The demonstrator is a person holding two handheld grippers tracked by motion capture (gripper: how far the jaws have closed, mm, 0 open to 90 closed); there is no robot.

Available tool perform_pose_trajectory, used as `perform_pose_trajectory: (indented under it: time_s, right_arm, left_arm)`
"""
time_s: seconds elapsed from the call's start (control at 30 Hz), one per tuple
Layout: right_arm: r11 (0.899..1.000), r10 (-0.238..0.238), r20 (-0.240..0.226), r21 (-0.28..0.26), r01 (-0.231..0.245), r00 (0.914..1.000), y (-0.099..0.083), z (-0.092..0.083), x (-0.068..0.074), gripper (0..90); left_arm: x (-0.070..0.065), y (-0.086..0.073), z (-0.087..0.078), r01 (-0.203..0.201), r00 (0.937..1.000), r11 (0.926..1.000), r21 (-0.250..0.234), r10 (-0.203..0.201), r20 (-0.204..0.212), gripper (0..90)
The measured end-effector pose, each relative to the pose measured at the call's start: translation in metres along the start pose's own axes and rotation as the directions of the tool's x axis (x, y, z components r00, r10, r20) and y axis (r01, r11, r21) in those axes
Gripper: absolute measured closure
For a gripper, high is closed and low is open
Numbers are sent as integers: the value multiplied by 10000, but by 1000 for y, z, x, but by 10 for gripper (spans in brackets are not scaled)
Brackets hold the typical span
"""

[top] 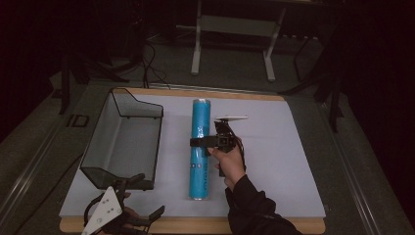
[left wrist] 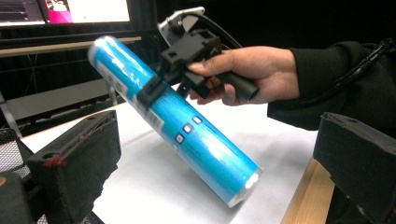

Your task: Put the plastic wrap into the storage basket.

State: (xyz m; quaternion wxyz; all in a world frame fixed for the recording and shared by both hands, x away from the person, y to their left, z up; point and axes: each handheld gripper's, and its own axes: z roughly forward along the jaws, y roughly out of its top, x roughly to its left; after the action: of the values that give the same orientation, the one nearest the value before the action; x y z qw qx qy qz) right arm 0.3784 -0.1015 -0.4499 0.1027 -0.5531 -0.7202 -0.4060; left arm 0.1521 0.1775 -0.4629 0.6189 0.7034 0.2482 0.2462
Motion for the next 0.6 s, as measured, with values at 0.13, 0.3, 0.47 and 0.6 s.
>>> perform_pose_trajectory:
  time_s: [0.13,0.3,0.47,0.6]
  right_arm:
    - [9994,-320,-60,-146,319,9995,8,-4,11,319]
    - [9974,-568,-52,-437,565,9984,20,-5,23,319]
    - [9961,-689,-66,-554,684,9976,32,-1,36,319]
    - [9942,-892,53,-593,894,9960,39,1,46,319]
  left_arm:
    - [0,-1,1,23,10000,10000,47,-23,-5,15]
    - [1,-1,2,28,10000,9999,128,-27,-4,15]
    - [1,-1,1,56,10000,9999,140,-56,24,15]
    - [1,-2,1,64,10000,9999,155,-64,36,15]
